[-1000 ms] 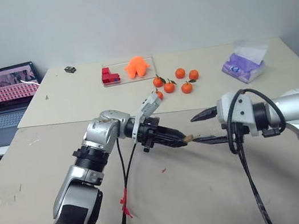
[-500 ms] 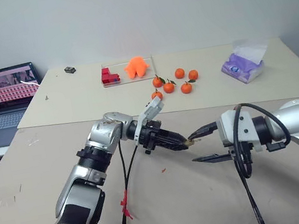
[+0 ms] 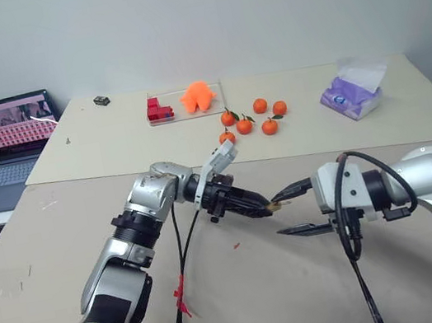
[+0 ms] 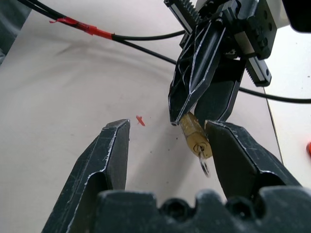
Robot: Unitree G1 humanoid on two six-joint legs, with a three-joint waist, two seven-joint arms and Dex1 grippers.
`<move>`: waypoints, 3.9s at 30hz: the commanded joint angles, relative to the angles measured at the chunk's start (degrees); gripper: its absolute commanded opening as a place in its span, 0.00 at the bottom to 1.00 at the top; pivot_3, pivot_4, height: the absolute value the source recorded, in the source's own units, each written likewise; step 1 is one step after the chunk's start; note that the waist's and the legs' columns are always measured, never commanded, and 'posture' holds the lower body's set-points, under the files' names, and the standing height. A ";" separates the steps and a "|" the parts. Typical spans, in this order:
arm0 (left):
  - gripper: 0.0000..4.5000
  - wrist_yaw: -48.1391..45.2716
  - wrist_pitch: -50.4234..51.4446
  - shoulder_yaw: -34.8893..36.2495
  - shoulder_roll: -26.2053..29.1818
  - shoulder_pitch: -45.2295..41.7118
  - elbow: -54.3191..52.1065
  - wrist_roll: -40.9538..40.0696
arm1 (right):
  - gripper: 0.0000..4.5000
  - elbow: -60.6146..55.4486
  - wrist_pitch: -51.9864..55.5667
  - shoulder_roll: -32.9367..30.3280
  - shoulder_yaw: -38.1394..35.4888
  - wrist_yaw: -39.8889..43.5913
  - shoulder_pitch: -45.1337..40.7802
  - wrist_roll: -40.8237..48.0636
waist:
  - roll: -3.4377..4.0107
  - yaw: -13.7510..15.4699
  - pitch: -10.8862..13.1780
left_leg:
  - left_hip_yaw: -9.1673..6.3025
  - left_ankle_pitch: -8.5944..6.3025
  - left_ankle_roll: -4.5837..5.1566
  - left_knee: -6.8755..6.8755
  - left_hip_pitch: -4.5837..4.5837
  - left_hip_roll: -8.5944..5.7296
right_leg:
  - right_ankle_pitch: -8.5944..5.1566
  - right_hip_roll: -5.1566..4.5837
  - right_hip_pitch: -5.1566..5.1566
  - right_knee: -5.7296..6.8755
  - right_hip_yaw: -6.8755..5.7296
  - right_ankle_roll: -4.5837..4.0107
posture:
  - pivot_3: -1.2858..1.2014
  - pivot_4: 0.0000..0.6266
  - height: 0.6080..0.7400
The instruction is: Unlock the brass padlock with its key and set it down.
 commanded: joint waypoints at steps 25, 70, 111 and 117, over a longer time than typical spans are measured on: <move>0.18 0.28 2.51 1.17 0.56 -1.39 -5.82 -2.83 | 0.13 0.79 -1.49 1.68 0.81 -1.25 -2.54 -1.18 | 0.01 0.00 -0.01 | 0.00 0.00 0.00 0.00 0.02 0.01 | 0.00 0.01 0.00 0.01 0.00 0.00 | 0.52 0.24 0.49; 0.18 -0.72 4.41 0.30 1.89 -0.08 -9.28 -4.39 | 0.12 10.93 -23.81 3.65 2.67 -2.71 -6.83 -15.62 | 0.16 0.02 -0.09 | 0.01 0.00 0.00 0.03 0.01 0.01 | 0.00 0.01 0.00 0.01 0.00 -0.01 | 0.52 0.24 0.49; 0.18 -1.36 -4.90 -3.13 3.62 -6.42 6.51 -5.08 | 0.41 5.78 -21.97 1.94 -3.30 -2.37 -5.44 -10.37 | 0.19 -0.08 -0.11 | 0.03 -0.01 0.02 0.03 0.04 0.06 | 0.00 0.07 0.00 0.02 0.02 -0.01 | 0.52 0.24 0.49; 0.18 -1.36 -5.39 -3.43 2.62 -6.57 7.46 -5.47 | 0.41 4.24 -20.07 2.10 -3.47 -2.68 -5.83 -9.76 | 0.23 0.06 -0.13 | 0.02 -0.01 0.02 0.04 0.00 0.03 | 0.00 0.04 0.00 0.01 0.01 -0.01 | 0.52 0.24 0.49</move>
